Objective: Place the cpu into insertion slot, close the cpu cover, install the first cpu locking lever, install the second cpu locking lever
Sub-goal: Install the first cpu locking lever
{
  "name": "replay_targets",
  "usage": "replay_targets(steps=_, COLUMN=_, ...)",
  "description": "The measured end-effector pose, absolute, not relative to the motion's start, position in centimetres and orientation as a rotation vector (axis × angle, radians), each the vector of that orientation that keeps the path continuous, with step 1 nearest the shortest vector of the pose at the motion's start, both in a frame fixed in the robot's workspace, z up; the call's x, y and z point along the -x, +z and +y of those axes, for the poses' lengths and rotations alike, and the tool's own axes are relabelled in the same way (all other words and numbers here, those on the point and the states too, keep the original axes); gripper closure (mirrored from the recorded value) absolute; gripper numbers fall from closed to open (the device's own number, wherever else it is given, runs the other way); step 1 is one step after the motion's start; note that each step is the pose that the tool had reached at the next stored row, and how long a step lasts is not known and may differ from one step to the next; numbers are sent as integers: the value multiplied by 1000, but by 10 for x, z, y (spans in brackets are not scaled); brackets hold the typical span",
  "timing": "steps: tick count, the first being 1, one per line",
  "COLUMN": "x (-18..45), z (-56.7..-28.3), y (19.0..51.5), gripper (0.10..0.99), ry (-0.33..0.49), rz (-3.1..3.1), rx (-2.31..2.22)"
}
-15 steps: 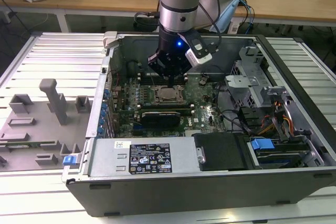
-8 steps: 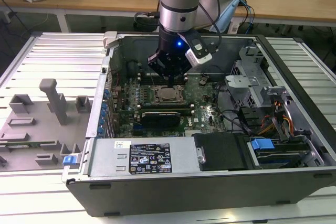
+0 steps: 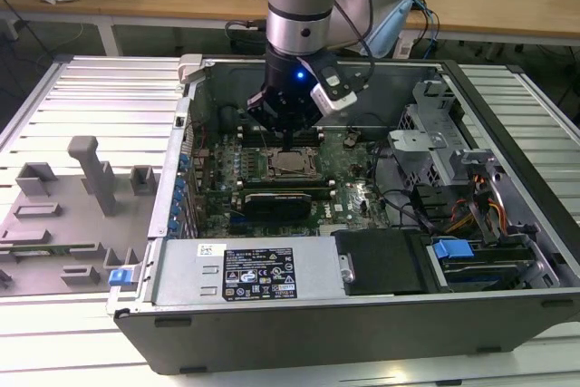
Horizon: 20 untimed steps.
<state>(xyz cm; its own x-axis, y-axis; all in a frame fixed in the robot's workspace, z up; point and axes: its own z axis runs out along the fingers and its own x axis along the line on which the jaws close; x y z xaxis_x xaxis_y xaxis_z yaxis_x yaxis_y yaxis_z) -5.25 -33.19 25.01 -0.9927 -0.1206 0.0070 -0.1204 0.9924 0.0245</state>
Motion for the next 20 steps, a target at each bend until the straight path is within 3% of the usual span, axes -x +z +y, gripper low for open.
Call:
replay_targets(steps=10, x=92, z=-330, y=250, gripper=980, ry=-38, rz=-3129, rx=-182)
replay_targets(steps=20, x=109, z=-329, y=250, gripper=980, ry=-131, rz=-3187, rx=-187)
